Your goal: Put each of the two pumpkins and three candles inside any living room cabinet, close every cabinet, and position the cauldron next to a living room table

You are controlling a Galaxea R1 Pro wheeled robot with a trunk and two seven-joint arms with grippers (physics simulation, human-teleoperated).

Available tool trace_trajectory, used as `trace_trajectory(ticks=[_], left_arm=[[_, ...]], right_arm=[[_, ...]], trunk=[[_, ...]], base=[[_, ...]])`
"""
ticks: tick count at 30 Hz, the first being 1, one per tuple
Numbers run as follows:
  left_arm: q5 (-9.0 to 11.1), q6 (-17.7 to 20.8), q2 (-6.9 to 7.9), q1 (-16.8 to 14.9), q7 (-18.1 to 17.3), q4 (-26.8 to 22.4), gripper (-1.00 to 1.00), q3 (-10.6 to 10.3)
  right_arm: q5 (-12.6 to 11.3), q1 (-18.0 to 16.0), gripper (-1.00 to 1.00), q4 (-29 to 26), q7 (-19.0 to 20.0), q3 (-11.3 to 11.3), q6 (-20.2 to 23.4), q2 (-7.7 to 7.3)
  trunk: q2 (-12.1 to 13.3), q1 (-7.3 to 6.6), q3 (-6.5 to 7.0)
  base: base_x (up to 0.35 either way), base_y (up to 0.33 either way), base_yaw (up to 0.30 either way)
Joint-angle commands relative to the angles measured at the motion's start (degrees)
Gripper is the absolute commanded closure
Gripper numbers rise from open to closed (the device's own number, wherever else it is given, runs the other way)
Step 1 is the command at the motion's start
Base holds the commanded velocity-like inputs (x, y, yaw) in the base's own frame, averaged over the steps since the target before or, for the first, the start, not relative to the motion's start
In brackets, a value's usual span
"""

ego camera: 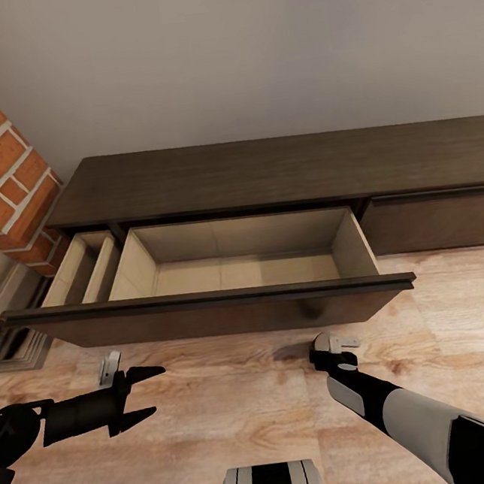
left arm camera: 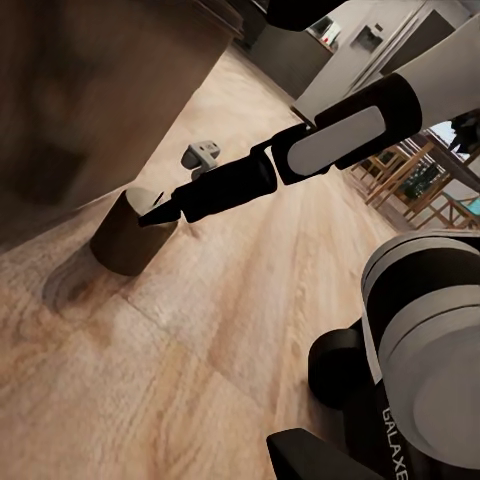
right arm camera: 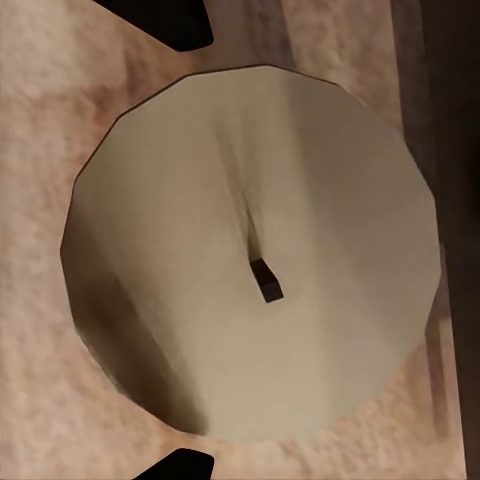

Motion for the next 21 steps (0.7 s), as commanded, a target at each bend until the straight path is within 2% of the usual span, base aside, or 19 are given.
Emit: trace_trajectory(ticks=[1, 3, 21], left_arm=[[0.53, 0.1, -0.02, -0.03, 0.6, -0.01, -1.0, 0.06], [0.53, 0.1, -0.04, -0.03, 0.6, -0.02, -1.0, 0.06], [0.53, 0.1, -0.13, -0.03, 0.6, -0.07, -1.0, 0.06]], right_arm=[[-0.61, -0.03, -1.0, -0.13, -0.28, 0.44, -0.28, -0.05], [-0.61, -0.03, -1.0, -0.1, -0.28, 0.44, -0.28, -0.05], [-0.61, -0.03, -1.0, 0.82, -0.28, 0.44, -0.35, 0.01]], trunk=[[-0.03, 0.02, -0.26], [-0.05, 0.07, -0.7], [-0.05, 0.07, -0.7]], base=[[0.0, 0.0, 0.0], [0.0, 0.0, 0.0], [0.0, 0.0, 0.0]])
